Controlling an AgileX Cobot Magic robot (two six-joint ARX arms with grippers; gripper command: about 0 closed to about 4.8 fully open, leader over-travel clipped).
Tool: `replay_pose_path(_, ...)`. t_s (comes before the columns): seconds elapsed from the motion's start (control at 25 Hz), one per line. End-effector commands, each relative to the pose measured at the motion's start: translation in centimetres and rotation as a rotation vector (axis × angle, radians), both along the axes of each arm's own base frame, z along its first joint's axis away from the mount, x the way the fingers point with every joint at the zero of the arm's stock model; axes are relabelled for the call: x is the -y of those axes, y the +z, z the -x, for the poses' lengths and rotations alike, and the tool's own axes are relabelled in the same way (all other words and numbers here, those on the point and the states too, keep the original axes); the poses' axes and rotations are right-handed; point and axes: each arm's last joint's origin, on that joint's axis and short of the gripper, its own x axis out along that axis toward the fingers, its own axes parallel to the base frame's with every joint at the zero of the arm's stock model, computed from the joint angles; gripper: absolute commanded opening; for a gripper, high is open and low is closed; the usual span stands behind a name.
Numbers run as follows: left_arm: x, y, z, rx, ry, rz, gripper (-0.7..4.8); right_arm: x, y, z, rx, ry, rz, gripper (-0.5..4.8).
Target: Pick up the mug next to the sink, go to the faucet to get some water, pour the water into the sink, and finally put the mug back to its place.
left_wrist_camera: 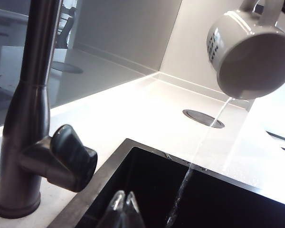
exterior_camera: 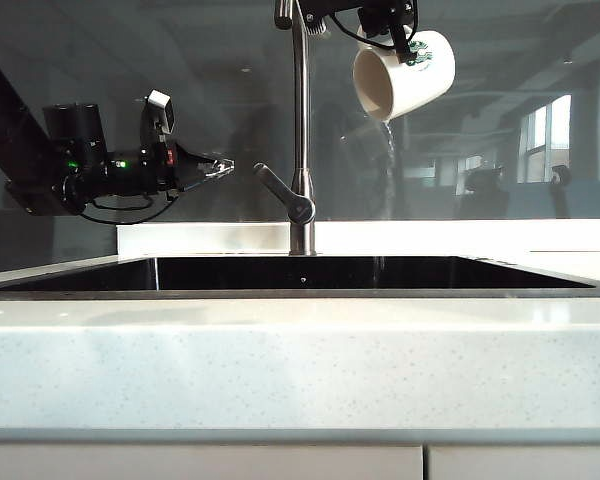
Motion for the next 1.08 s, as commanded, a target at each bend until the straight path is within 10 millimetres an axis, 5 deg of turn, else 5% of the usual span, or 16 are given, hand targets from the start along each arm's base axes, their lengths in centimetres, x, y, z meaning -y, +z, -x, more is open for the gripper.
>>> replay_pose_path(0.04, 0.0, 0.5, 0.1, -0.005, -0.009, 0.004, -0.06, 0.2, 1.9, 0.8, 0.074, 0.044, -0.022, -0.05)
replay_pose_path(0.24, 0.0, 0.5, 0.1, -0.032, -0.012, 0.010, -0.06, 0.4, 2.1, 1.0, 0.070, 0.026, -0.043, -0.05)
replay_pose_path(0.4, 0.0, 0.5, 0.2, -0.146, -0.049, 0.022, -0.06, 1.0, 2.8, 1.8, 0.048, -0.037, -0.663, -0.05)
replay_pose_path(0.56, 0.0, 0.8, 0.2, -0.110, -0.021, 0.042, -0.06, 4.5, 2.9, 2.5, -0.147, -0.090, -1.153, -0.05)
replay_pose_path(0.8, -0.1, 1.8, 0.7, -0.036, 0.014, 0.101, -0.06, 11.3, -0.5, 4.3, -0.195, -0.098, -1.519, -0.05)
replay_pose_path(1.08, 0.0, 2.1, 1.0, -0.024, 0.003, 0.115, -0.06, 19.0, -8.3, 9.2, 0.006, -0.099, -1.809, -0.05)
